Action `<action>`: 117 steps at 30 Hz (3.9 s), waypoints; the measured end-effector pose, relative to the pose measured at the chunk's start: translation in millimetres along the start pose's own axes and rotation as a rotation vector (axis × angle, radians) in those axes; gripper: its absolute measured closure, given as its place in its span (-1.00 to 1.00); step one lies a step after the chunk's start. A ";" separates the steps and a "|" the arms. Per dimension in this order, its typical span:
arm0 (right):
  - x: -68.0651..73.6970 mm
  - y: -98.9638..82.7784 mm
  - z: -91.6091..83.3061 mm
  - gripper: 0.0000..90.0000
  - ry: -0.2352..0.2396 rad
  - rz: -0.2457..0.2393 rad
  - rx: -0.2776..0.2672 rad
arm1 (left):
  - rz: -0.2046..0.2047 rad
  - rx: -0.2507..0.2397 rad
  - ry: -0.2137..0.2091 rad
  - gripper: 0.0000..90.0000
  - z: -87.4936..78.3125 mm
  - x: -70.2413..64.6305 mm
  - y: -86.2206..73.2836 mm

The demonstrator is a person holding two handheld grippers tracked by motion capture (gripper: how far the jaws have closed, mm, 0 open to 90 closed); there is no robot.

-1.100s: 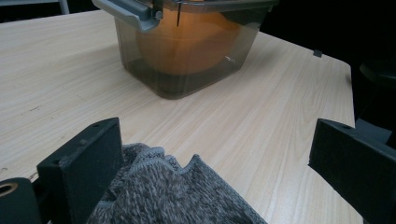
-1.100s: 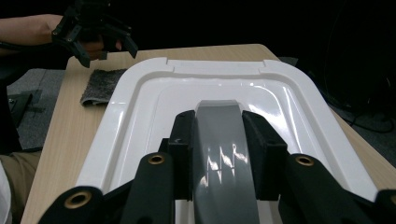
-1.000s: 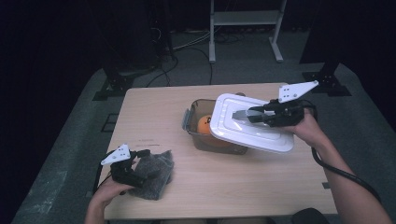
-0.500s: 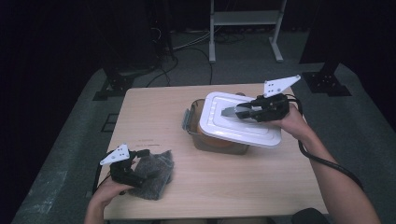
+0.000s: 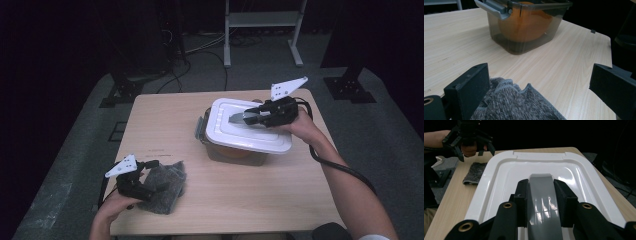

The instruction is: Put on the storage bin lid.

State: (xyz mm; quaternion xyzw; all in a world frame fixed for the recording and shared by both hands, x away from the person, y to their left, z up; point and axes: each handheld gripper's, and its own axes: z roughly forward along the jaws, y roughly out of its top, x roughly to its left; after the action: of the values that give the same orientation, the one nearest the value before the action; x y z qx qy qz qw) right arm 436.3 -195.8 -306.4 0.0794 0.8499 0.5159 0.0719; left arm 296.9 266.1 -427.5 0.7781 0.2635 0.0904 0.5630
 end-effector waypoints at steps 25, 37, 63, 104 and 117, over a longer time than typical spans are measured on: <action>-20.6 -4.9 38.6 0.46 0.028 0.009 0.048 | -0.007 0.006 -0.005 -0.95 1.3 0.1 -1.5; -28.4 -13.1 50.5 0.46 0.041 0.018 0.070 | -0.007 0.008 -0.006 -0.95 0.8 1.1 -1.7; -30.4 -14.6 55.6 0.42 0.053 0.016 0.124 | -0.006 0.011 -0.009 -0.95 1.4 -0.5 -1.9; -6.3 -21.9 -7.0 -0.11 -0.024 0.089 0.048 | 0.000 0.007 -0.015 -0.95 2.7 -3.9 -0.7; 8.4 -35.4 -33.5 -0.12 -0.051 0.101 0.034 | 0.006 0.014 -0.019 -0.95 4.5 -4.4 -1.0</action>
State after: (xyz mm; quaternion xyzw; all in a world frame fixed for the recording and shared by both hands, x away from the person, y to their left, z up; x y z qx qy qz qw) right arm 419.1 -239.2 -322.9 0.1367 0.8514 0.5022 0.0657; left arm 294.9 260.3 -429.3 0.7835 0.2565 0.0830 0.5599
